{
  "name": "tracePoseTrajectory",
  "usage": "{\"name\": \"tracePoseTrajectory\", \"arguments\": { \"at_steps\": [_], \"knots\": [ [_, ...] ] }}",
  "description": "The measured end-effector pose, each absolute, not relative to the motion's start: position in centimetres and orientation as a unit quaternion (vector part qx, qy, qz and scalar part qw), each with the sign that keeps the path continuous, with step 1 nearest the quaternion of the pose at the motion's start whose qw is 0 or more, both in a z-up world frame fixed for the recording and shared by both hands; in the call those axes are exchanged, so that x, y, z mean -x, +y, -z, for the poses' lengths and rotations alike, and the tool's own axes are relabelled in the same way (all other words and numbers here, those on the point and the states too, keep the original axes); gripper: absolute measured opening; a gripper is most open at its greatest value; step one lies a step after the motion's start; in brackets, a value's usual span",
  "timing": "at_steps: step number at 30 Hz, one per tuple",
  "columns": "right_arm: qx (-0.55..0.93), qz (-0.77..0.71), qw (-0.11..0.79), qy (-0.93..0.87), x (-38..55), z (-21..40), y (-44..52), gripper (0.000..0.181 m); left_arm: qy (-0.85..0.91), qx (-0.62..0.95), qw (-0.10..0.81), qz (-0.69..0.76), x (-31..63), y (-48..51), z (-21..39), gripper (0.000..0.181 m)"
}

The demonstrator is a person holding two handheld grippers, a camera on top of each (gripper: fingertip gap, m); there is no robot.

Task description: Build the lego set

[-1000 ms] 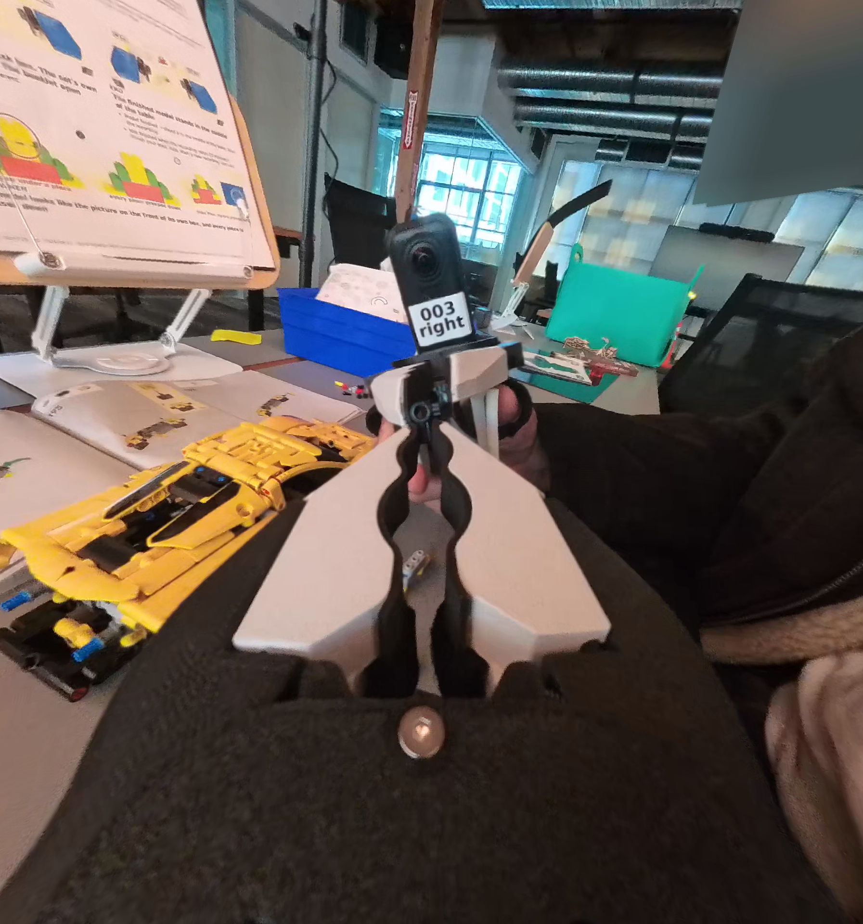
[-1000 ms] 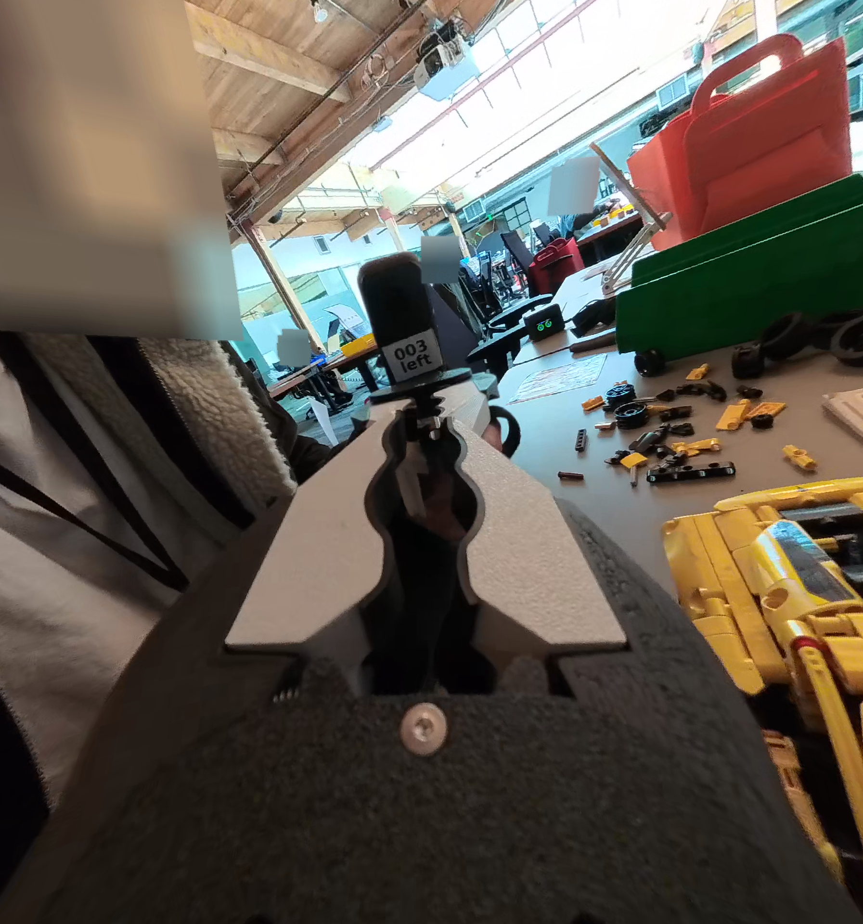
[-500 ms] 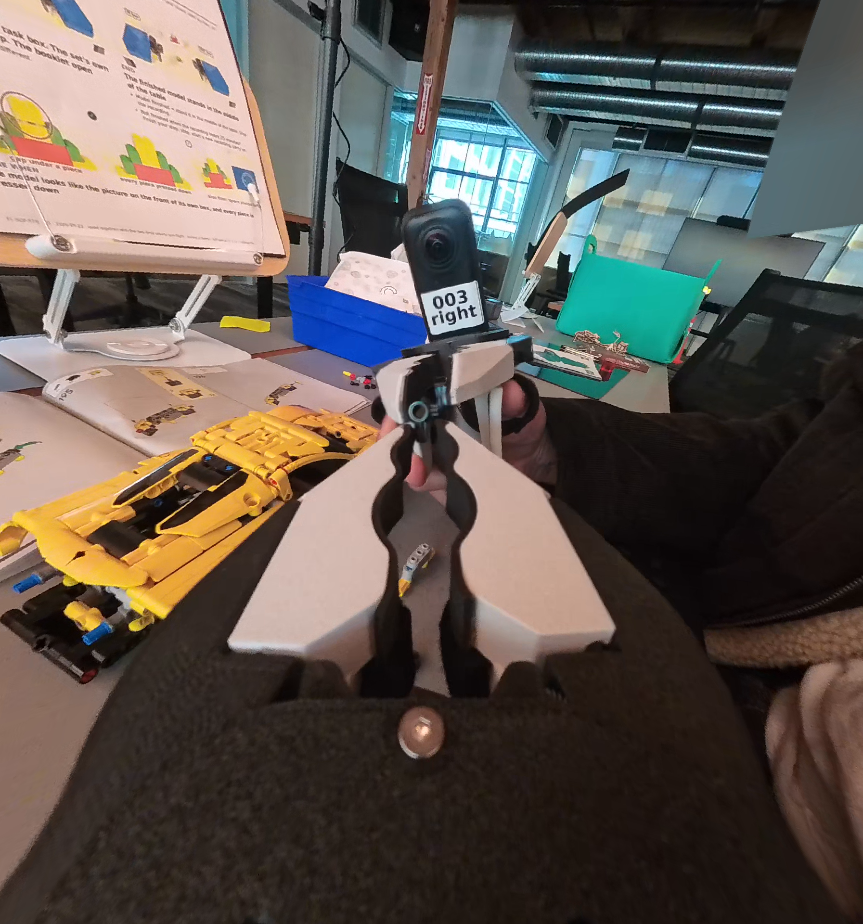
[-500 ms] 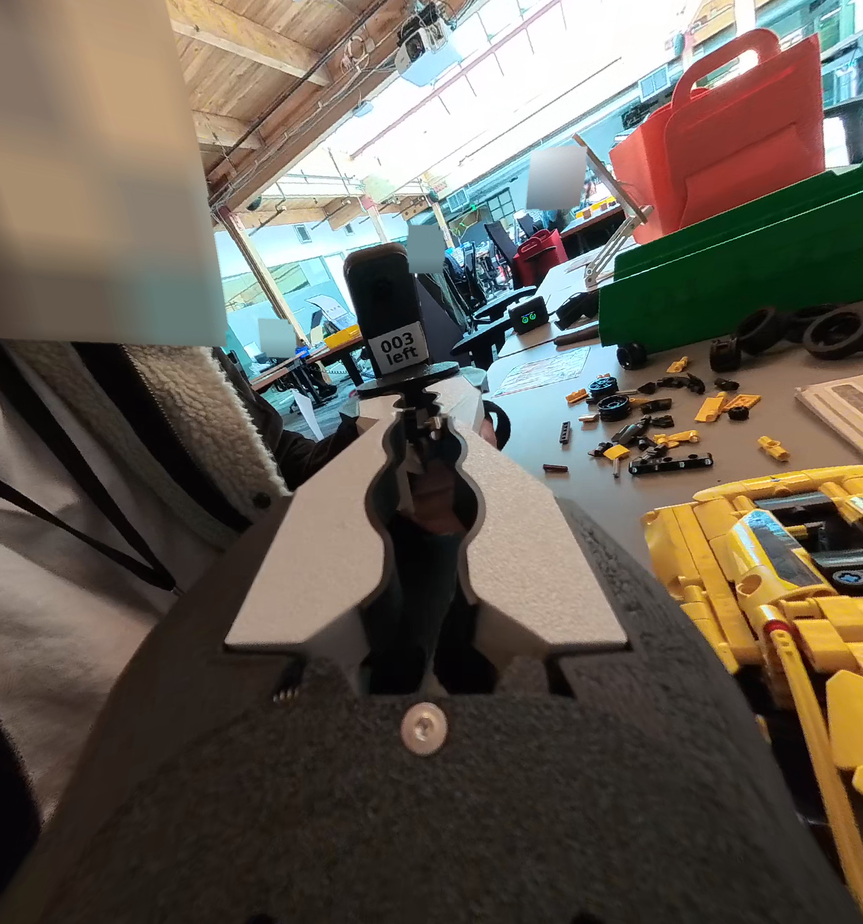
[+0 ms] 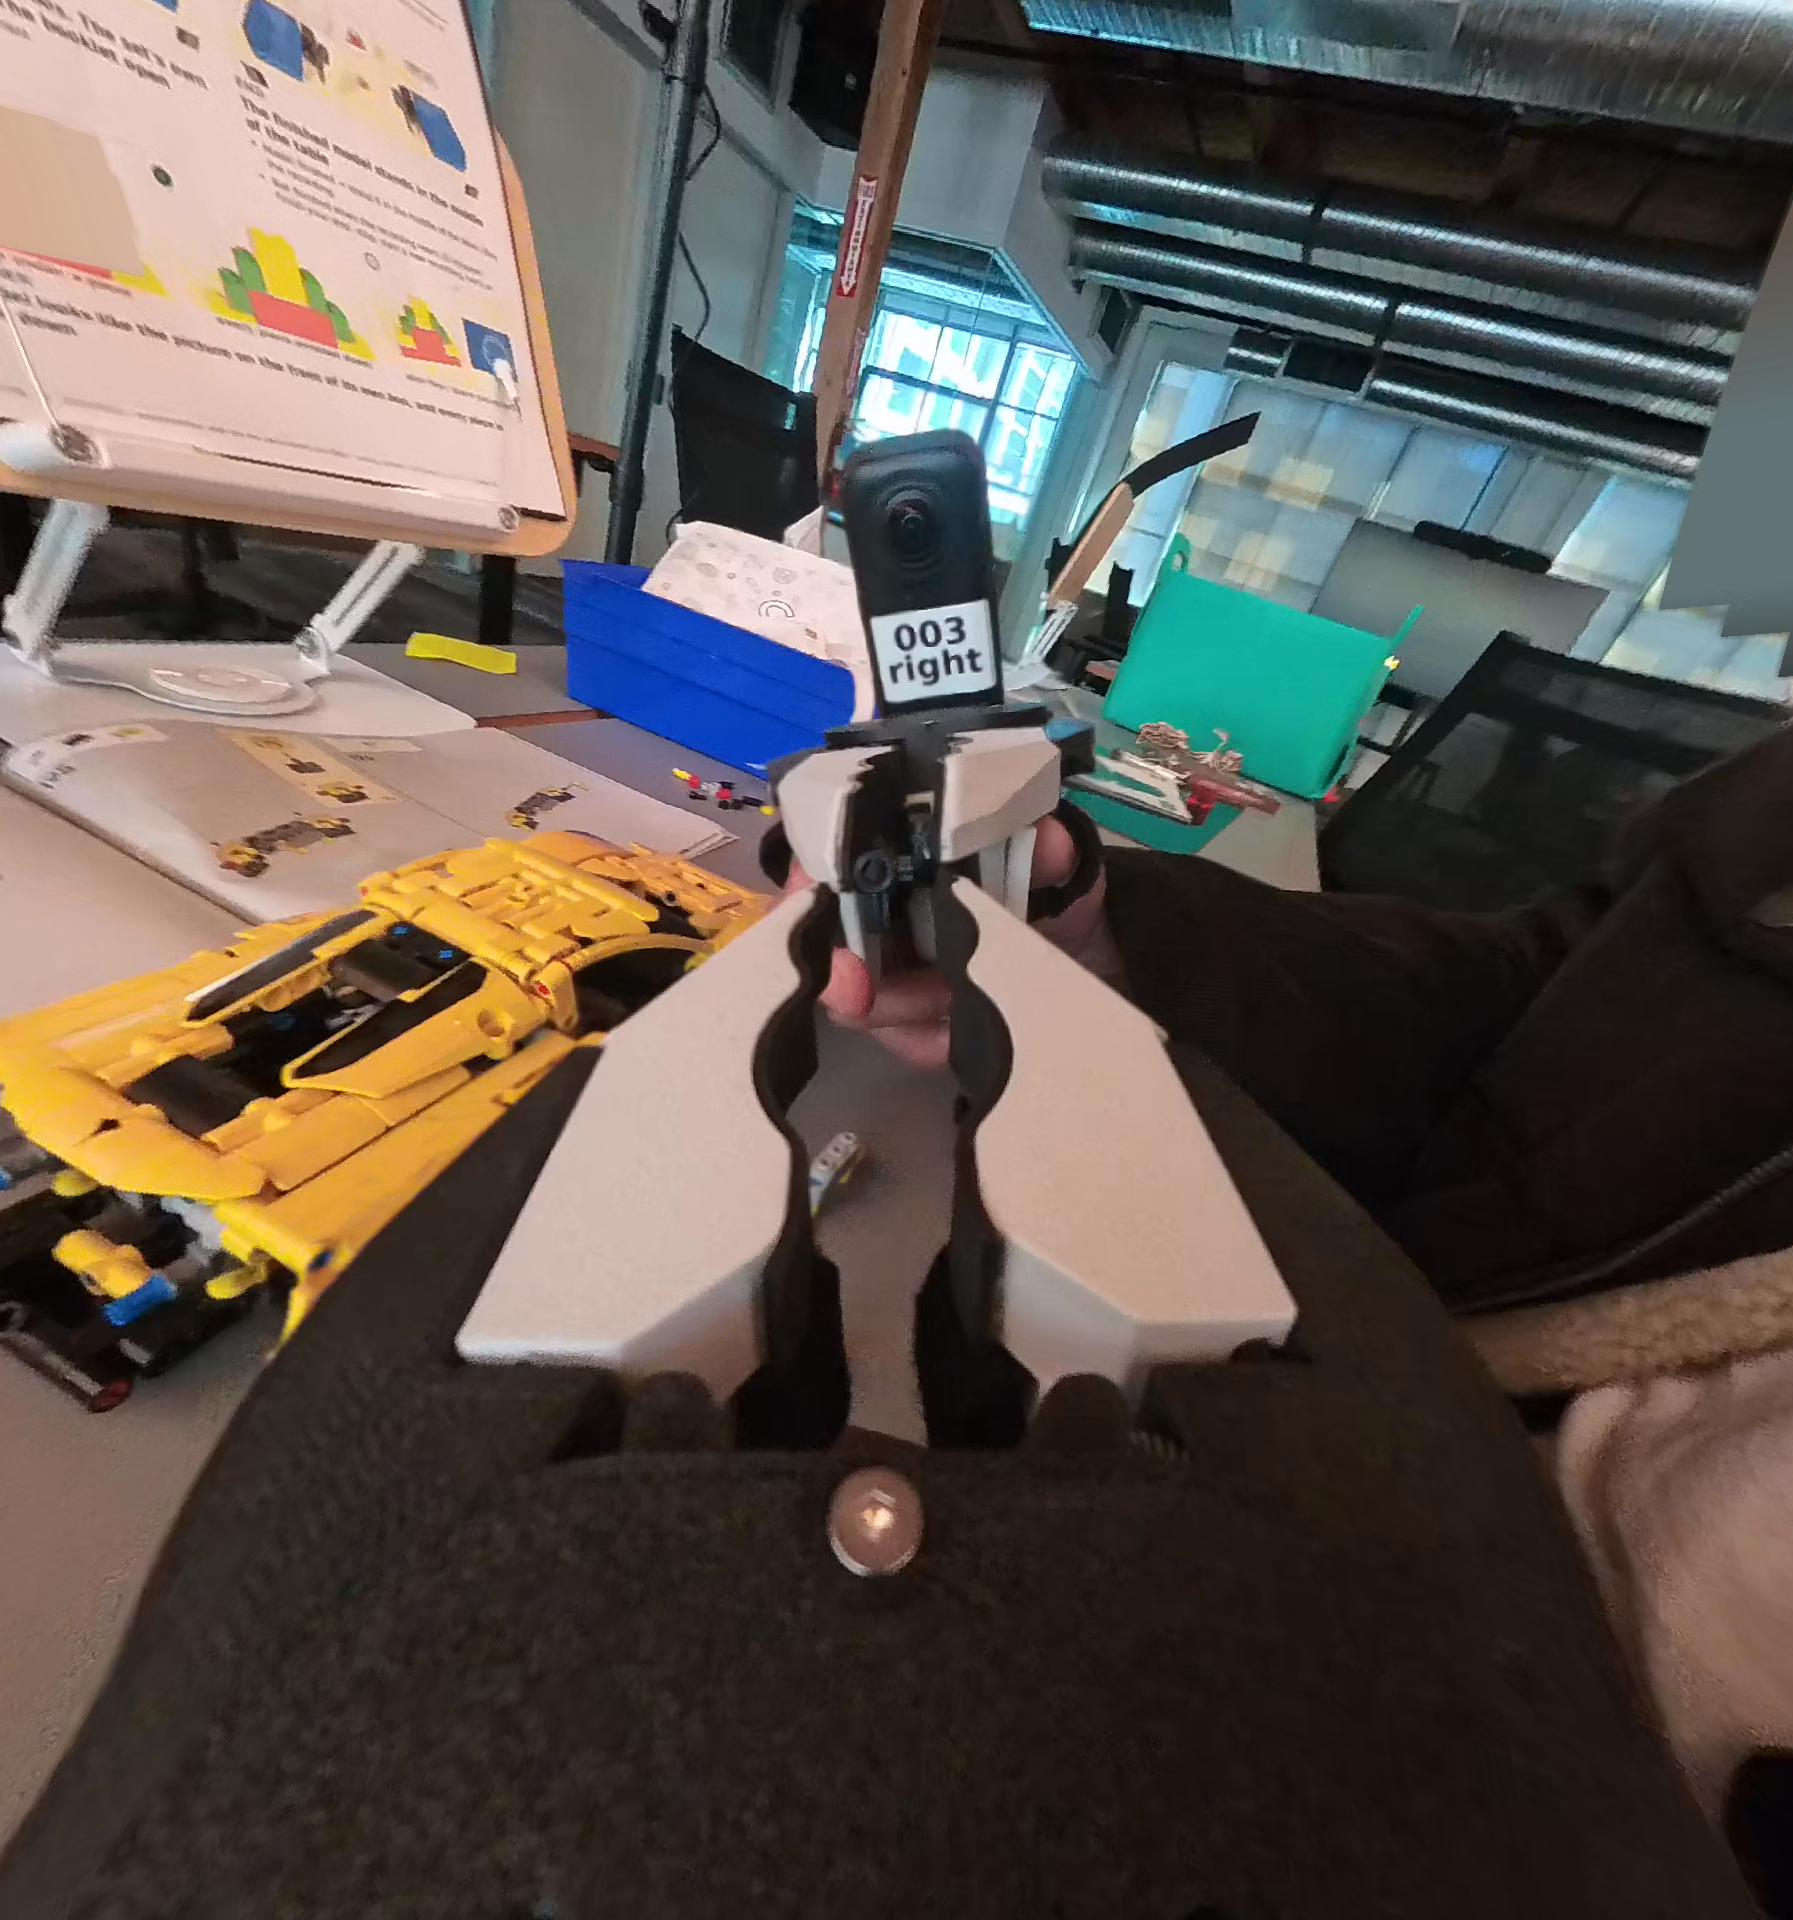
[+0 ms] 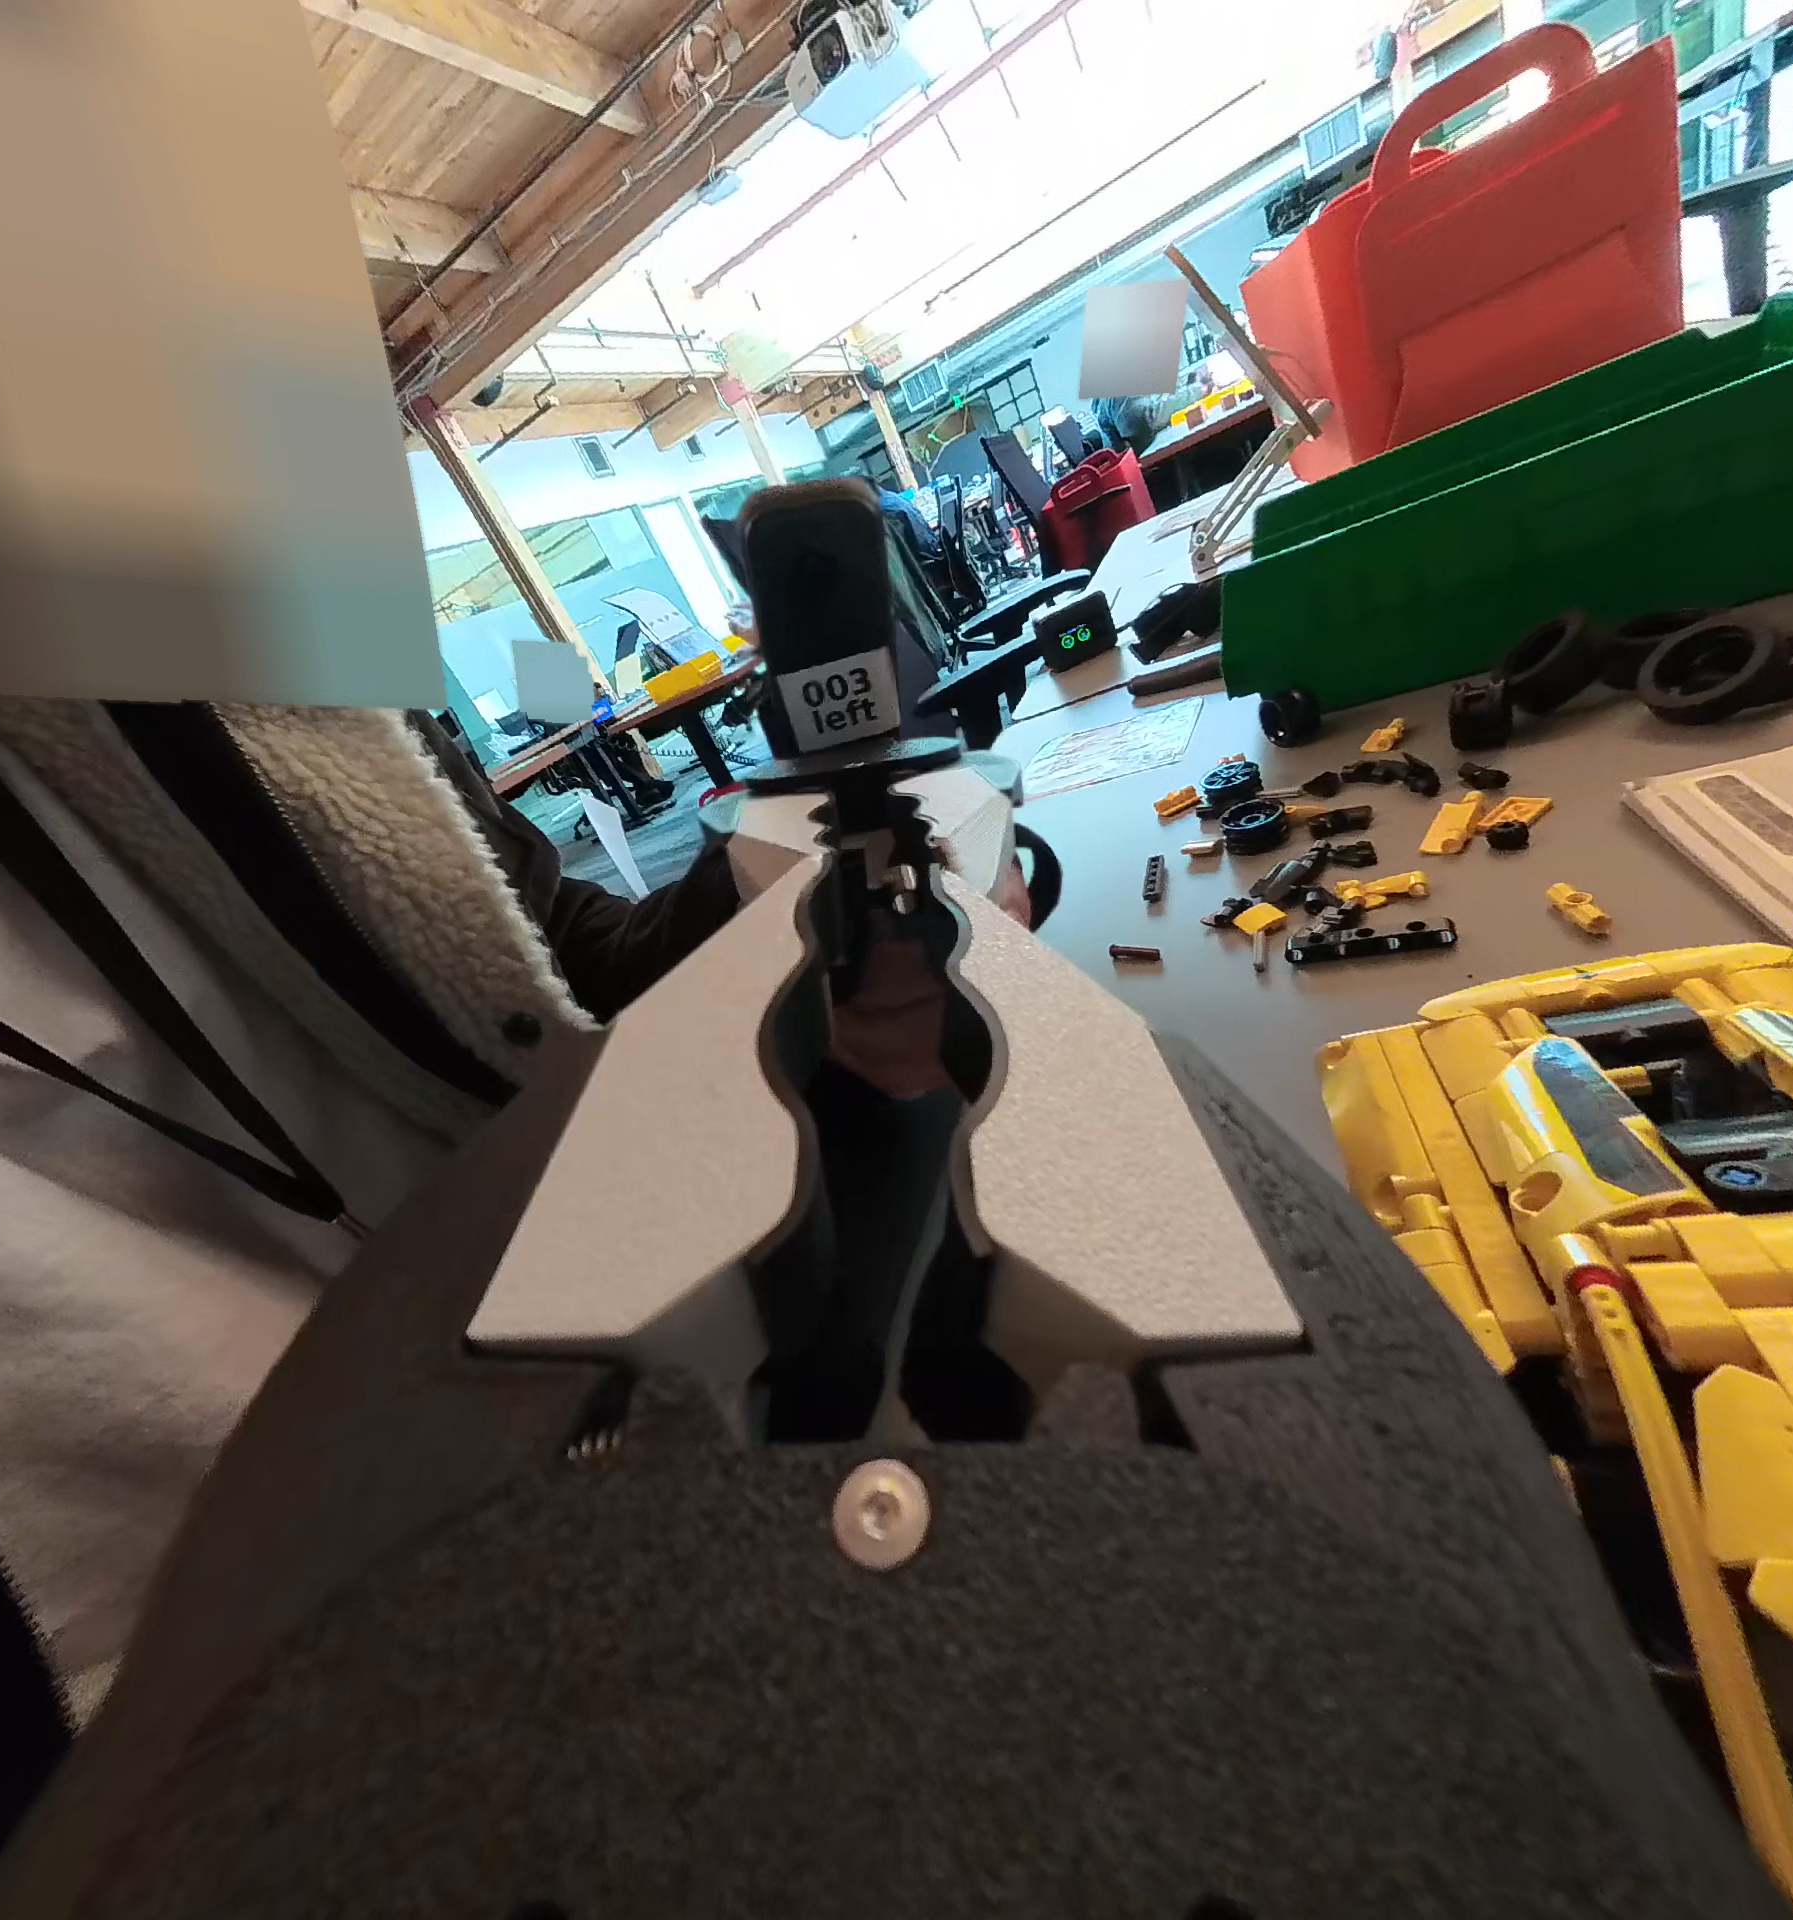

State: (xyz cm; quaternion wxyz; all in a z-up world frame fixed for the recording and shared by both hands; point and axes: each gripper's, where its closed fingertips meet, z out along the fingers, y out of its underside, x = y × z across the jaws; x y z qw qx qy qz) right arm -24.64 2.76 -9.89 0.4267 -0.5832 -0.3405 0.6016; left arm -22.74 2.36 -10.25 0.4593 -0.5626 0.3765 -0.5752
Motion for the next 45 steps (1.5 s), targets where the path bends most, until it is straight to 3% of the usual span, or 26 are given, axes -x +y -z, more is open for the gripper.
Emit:
{"name": "tracePoseTrajectory", "arguments": {
  "at_steps": [1, 20, 29, 33, 36, 45],
  "knots": [
    [0.586, -0.599, 0.426, -0.341, 24.7, 10.0, 2.8, 0.013, 0.372, 0.563, 0.450, 0.585, 22.8, 2.4, 10.3, 0.017],
    [0.606, -0.671, 0.329, -0.273, 24.6, 10.1, 3.0, 0.015, 0.373, 0.573, 0.443, 0.580, 22.7, 2.6, 10.9, 0.004],
    [0.606, -0.663, 0.345, -0.273, 24.6, 10.1, 3.3, 0.015, 0.370, 0.577, 0.435, 0.583, 22.8, 2.7, 11.1, 0.003],
    [0.591, -0.674, 0.345, -0.279, 24.6, 9.7, 2.8, 0.003, 0.375, 0.578, 0.431, 0.583, 22.7, 2.5, 11.3, 0.003],
    [0.597, -0.658, 0.362, -0.281, 24.5, 9.9, 3.2, 0.012, 0.375, 0.576, 0.431, 0.584, 22.7, 2.5, 11.2, 0.003],
    [0.598, -0.661, 0.347, -0.291, 24.8, 10.2, 2.8, 0.013, 0.387, 0.570, 0.443, 0.574, 22.7, 2.3, 11.1, 0.003]
  ]
}}
